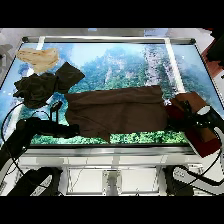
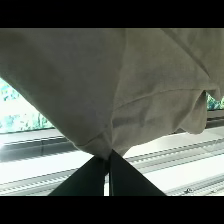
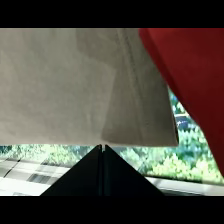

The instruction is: Fold the shirts.

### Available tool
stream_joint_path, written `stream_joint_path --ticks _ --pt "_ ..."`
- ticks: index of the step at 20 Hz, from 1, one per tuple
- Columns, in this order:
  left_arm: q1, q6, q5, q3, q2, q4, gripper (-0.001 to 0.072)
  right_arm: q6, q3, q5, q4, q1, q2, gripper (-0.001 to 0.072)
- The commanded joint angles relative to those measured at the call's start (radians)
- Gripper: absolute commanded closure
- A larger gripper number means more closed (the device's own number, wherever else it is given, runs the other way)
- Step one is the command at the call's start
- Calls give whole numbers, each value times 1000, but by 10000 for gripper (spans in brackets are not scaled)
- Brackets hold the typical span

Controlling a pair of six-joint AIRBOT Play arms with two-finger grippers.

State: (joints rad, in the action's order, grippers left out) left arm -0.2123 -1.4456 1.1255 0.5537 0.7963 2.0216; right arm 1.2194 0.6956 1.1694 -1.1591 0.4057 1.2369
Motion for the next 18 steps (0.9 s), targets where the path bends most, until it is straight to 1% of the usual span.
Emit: stream_joint_path --ticks 1,2,3,4,6,7,12,14,15,16,17,18 --pt "0 2 3 1 -1 -3 695 -17 0 15 6 3 -1 679" --pt "0 2 4 1 -1 -4 694 -18 0 41 -5 3 -1 591" --pt "0 2 4 1 -1 -6 695 -21 0 71 -12 3 -1 422" --pt "0 2 4 1 -1 -6 695 -29 -1 100 -16 3 -4 319" --pt "0 2 3 1 -1 -6 695 -27 -1 122 -33 3 -13 323" --pt "0 2 3 1 -1 -6 695 -13 -1 106 -45 3 -13 323" --pt "0 2 3 1 -1 -6 695 68 -30 -56 -19 2 -12 324" --pt "0 2 3 1 -1 -6 695 79 -35 -92 -11 2 -12 345" --pt "0 2 3 1 -1 -6 695 89 -35 -100 -8 2 -12 426" --pt "0 2 3 1 -1 -6 695 90 -35 -104 -6 2 -12 535" --pt "0 2 3 1 -1 -5 695 90 -35 -108 -6 2 -12 626" --pt "0 2 3 1 -1 -5 695 90 -35 -113 -6 2 -12 646"
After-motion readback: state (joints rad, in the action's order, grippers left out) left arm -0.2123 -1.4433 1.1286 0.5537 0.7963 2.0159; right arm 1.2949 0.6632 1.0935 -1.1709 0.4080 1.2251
